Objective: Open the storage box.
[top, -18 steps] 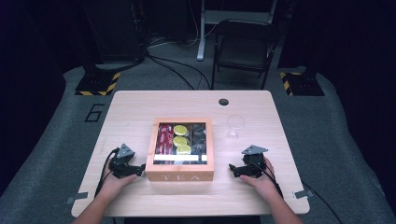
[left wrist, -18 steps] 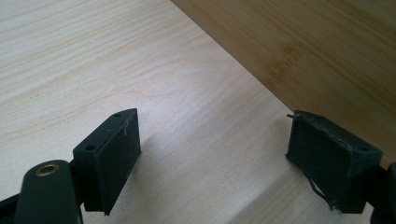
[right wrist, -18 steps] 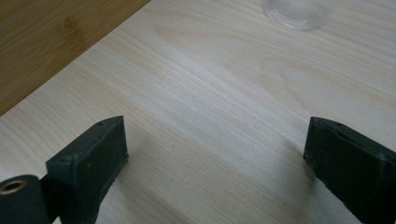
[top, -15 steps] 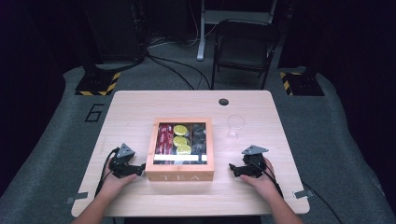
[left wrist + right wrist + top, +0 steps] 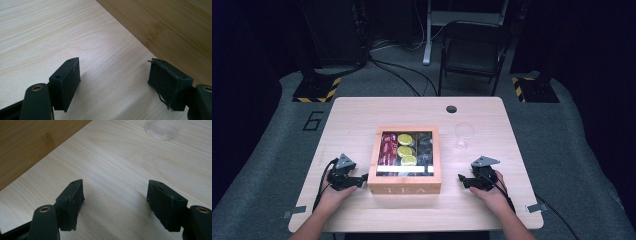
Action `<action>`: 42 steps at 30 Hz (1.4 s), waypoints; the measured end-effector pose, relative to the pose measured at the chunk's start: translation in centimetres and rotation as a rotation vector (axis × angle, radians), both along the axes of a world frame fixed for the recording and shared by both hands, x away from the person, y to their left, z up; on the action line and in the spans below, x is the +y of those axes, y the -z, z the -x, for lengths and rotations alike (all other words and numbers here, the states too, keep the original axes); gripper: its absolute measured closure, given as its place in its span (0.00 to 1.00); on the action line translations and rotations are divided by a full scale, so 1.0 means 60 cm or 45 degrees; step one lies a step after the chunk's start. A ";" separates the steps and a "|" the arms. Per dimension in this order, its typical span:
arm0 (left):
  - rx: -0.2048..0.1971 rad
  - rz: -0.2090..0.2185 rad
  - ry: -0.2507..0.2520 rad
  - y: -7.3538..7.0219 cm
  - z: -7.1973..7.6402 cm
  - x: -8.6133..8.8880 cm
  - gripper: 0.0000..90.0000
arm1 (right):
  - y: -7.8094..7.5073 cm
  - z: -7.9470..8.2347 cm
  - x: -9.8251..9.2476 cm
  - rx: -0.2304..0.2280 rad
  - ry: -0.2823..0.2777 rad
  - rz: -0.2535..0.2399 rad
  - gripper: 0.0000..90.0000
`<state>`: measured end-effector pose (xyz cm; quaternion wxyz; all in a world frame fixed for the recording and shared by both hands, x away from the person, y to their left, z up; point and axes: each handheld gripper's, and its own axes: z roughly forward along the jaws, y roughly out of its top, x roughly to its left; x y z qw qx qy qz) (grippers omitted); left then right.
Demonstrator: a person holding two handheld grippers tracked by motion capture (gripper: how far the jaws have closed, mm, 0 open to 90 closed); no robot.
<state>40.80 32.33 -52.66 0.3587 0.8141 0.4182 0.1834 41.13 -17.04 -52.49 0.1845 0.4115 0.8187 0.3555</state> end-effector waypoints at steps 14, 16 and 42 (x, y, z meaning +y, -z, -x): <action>0.041 0.055 -0.029 -0.011 0.003 0.010 0.40 | -0.011 0.003 0.001 0.064 -0.022 0.013 0.48; 0.031 0.056 -0.039 -0.015 0.005 0.010 0.40 | -0.014 0.005 0.001 0.053 -0.042 0.021 0.48; -0.036 0.259 -0.043 -0.095 0.047 0.022 0.49 | -0.105 0.032 0.000 -0.020 -0.076 -0.160 0.65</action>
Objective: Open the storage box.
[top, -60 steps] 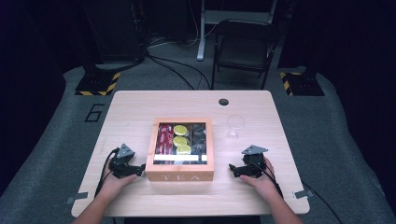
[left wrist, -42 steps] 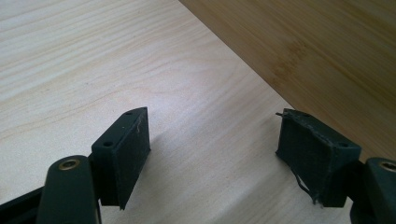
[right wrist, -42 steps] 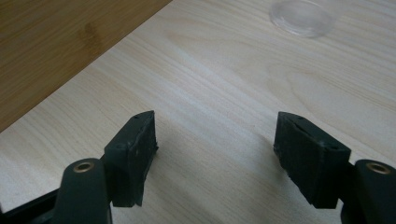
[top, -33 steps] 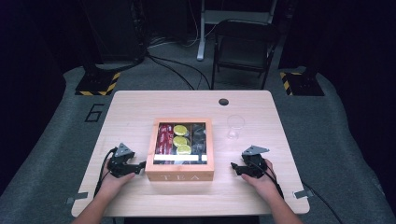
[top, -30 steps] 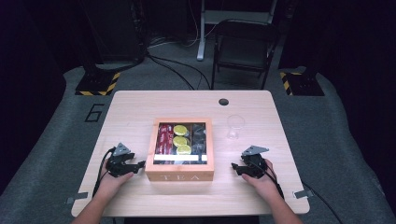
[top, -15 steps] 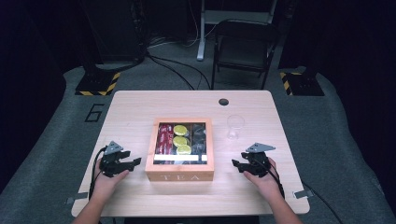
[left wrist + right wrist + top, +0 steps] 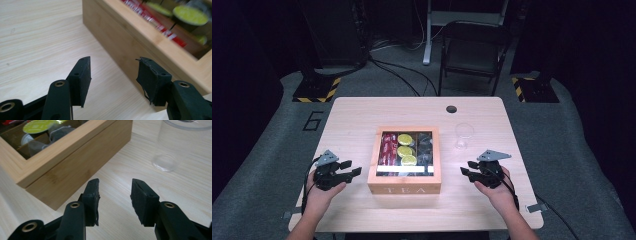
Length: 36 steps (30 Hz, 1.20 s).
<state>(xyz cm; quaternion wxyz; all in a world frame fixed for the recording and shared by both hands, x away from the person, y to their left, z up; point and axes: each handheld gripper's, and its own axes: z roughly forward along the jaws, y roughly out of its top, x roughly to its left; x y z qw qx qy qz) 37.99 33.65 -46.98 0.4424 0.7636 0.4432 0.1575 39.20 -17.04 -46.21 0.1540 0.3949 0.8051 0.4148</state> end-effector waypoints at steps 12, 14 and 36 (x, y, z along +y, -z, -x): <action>-0.023 -0.070 0.007 -0.036 0.000 -0.025 0.50 | -0.023 0.023 0.043 0.008 -0.099 0.034 0.72; -0.038 -0.069 0.008 -0.039 0.001 -0.027 0.50 | -0.025 0.026 0.047 0.016 -0.118 0.024 0.75; -0.109 -0.088 0.038 -0.033 0.043 -0.034 0.46 | -0.010 0.071 0.086 -0.024 -0.275 0.022 0.94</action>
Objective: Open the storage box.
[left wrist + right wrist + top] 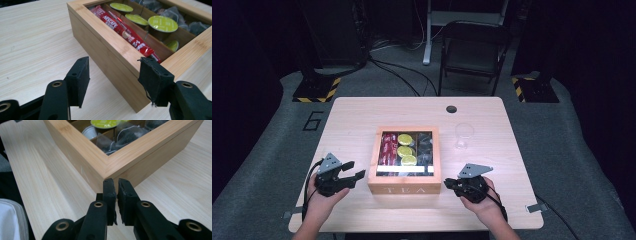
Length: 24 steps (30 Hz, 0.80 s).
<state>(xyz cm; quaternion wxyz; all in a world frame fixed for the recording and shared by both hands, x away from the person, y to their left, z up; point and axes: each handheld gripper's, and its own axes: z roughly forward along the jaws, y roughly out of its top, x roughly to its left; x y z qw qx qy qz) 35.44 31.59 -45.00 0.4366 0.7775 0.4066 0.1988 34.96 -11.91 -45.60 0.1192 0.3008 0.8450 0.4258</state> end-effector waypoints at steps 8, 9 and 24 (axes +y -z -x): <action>0.006 -0.003 0.023 0.006 -0.001 -0.004 0.46 | 0.017 0.002 0.012 0.025 -0.048 0.053 0.96; 0.006 -0.004 0.023 0.006 -0.001 -0.004 0.46 | 0.017 0.002 0.013 0.029 -0.046 0.055 0.96; 0.017 -0.007 0.030 0.006 -0.001 -0.004 0.47 | 0.022 0.001 0.017 0.041 -0.045 0.033 0.99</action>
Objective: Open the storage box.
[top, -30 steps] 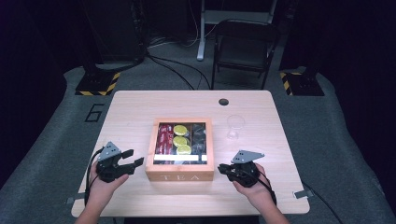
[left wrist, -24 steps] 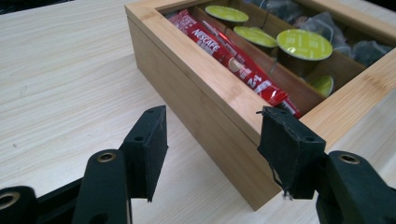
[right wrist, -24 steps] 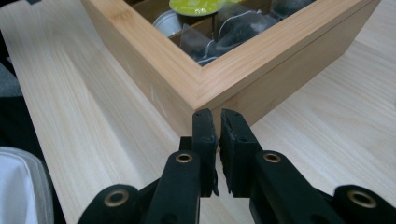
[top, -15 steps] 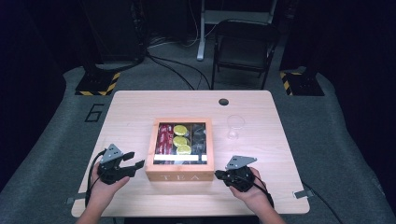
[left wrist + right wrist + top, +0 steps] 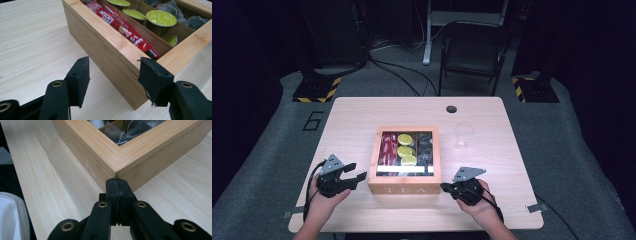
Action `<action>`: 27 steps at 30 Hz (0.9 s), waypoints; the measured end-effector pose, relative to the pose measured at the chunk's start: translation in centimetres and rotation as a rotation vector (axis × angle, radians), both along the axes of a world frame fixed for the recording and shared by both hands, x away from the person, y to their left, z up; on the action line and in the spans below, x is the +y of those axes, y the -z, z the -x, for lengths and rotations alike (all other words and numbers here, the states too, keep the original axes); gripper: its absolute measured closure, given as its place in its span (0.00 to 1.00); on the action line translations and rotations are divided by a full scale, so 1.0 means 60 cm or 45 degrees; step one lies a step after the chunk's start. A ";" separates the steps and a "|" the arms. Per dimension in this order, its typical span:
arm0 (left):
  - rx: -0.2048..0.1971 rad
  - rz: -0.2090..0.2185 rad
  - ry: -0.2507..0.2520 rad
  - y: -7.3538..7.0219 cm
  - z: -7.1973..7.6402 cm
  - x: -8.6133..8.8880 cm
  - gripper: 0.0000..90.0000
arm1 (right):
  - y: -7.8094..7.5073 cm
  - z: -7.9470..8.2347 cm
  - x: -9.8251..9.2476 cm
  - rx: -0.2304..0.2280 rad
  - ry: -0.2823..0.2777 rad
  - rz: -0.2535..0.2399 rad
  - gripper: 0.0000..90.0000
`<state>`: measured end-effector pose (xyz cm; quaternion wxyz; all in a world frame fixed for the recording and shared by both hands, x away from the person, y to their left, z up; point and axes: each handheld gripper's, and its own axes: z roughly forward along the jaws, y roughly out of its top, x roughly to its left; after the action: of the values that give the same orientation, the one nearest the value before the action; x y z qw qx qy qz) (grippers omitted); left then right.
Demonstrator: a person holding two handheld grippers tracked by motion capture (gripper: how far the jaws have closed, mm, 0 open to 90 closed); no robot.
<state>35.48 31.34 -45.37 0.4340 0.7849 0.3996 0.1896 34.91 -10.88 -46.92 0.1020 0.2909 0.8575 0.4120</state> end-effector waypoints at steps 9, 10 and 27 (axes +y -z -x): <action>-0.021 -0.001 -0.011 -0.003 0.001 0.000 0.47 | -0.003 -0.002 0.002 -0.007 0.010 -0.034 0.98; -0.012 -0.006 -0.002 -0.004 0.001 0.001 0.47 | -0.003 -0.002 0.002 -0.007 0.010 -0.034 0.98; -0.048 0.005 0.048 -0.021 0.011 0.012 0.51 | -0.042 -0.021 0.016 0.023 0.023 -0.088 0.98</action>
<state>34.80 32.08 -44.11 0.4463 0.7877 0.3770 0.1954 36.14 -9.94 -44.43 0.0876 0.3057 0.8410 0.4378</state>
